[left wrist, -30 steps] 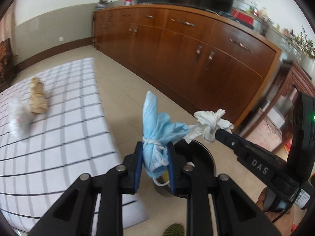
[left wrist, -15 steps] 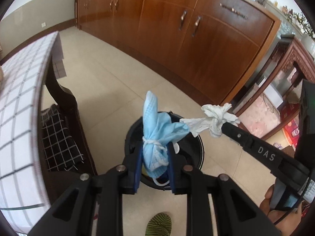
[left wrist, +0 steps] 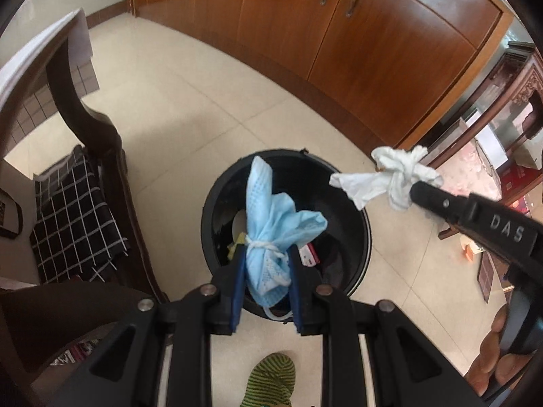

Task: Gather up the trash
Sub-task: 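Open both grippers to drop the mask and tissue into the bin, then move both grippers back toward the plastic bag and beige cloth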

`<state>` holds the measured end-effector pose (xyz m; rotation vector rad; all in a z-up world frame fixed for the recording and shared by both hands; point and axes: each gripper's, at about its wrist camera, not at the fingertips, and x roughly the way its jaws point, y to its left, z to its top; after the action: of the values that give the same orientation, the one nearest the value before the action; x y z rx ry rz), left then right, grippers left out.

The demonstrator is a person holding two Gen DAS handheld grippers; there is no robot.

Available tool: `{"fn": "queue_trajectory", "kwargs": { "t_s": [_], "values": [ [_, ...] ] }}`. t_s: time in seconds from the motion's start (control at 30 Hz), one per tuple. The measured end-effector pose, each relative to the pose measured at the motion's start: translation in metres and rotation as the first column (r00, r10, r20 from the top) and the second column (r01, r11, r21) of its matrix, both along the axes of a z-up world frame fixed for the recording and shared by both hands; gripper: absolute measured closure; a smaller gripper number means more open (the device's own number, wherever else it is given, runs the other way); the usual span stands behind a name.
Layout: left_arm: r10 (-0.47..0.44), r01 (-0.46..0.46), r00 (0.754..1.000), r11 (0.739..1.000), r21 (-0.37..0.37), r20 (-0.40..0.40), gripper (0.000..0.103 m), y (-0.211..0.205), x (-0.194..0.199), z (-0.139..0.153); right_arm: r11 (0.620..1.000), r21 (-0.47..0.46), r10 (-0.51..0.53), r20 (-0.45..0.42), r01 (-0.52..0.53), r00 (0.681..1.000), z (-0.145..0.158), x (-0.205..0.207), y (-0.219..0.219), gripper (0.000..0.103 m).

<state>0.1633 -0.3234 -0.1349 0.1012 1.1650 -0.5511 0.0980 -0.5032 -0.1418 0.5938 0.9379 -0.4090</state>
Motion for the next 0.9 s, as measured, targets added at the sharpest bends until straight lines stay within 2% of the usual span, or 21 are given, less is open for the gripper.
{"fn": "queue_trajectory", "kwargs": {
  "t_s": [0.13,0.23,0.3,0.4,0.53,0.67,0.9],
  "values": [
    [-0.004,0.005,1.0,1.0,0.011,-0.027,0.078,-0.005,0.002,-0.007,1.0,0.019,-0.002,-0.022,0.002,1.0,-0.008,0.009,-0.001,0.087],
    [-0.011,0.011,1.0,1.0,0.009,-0.028,0.072,-0.007,0.002,-0.008,0.999,0.052,-0.015,-0.019,0.016,1.0,-0.013,0.012,-0.006,0.086],
    [-0.016,0.016,0.999,1.0,0.001,-0.038,0.057,-0.008,0.003,-0.008,0.998,0.052,-0.023,-0.026,0.024,0.999,-0.014,0.014,-0.007,0.084],
    [-0.012,0.012,1.0,1.0,-0.016,-0.014,0.042,-0.006,0.003,-0.003,0.997,0.061,-0.038,-0.026,0.04,0.999,-0.015,0.013,-0.01,0.084],
    [-0.006,0.007,1.0,1.0,-0.026,0.025,0.042,-0.003,0.004,0.007,0.998,0.051,-0.048,-0.024,0.049,0.999,-0.013,0.012,-0.008,0.081],
    [0.0,0.002,0.998,1.0,-0.027,0.07,0.042,0.002,0.003,0.019,0.998,0.041,-0.055,-0.021,0.056,0.998,-0.011,0.012,-0.008,0.058],
    [-0.005,0.008,0.992,1.0,-0.026,0.129,0.042,0.007,0.002,0.035,0.998,0.025,-0.061,0.014,0.06,0.998,0.001,0.009,-0.003,0.058]
  ]
}}
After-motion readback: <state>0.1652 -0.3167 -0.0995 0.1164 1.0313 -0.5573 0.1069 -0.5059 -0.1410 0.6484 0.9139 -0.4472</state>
